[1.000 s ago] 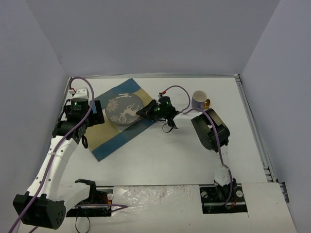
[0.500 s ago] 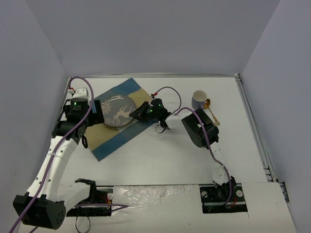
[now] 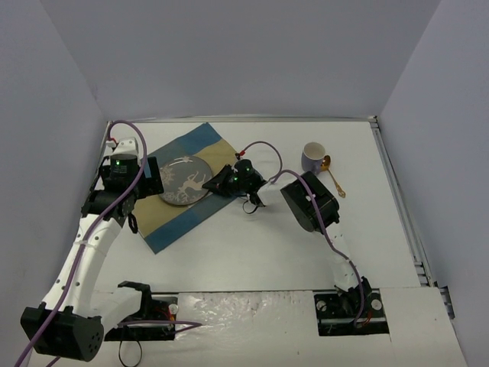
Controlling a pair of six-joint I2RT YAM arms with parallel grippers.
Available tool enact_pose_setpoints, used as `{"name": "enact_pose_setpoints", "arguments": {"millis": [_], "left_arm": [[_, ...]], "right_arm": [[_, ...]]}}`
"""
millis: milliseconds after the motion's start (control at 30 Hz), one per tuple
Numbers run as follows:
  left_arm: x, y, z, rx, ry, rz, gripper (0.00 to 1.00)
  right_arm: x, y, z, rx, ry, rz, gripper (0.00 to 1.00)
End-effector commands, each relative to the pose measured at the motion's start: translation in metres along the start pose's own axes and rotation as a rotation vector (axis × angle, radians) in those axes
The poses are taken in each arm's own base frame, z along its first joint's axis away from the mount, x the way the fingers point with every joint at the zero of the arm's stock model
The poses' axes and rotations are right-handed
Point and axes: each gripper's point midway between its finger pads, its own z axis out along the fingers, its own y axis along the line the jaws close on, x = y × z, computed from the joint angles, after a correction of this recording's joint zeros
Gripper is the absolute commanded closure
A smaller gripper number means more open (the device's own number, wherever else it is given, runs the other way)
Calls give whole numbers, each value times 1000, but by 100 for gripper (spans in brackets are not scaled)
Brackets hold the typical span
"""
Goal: Set the dinner table for one person
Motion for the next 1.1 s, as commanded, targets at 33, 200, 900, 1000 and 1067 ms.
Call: {"name": "enact_pose_setpoints", "arguments": {"millis": [33,200,900,1000,1067], "left_arm": [[-25,0,-9,7,-85,-30,3],[-24,0,-9,8,-84,-30,3],[-21,-8,-3,48,-57,-16,3],[-20,-10,-1,60,-51,-13,3],[-19,-13,1,71,-42,-11,3]], "right_arm": [[-14,93,-14,-262,-46,-100,100],[-13,83,-15,-219,-49,-115,72],[-79,54,-106,341,-251,-547,15],[-95,50,-144,438,-301,-619,16],[-113,46,-173,504,-340,-668,16]]}}
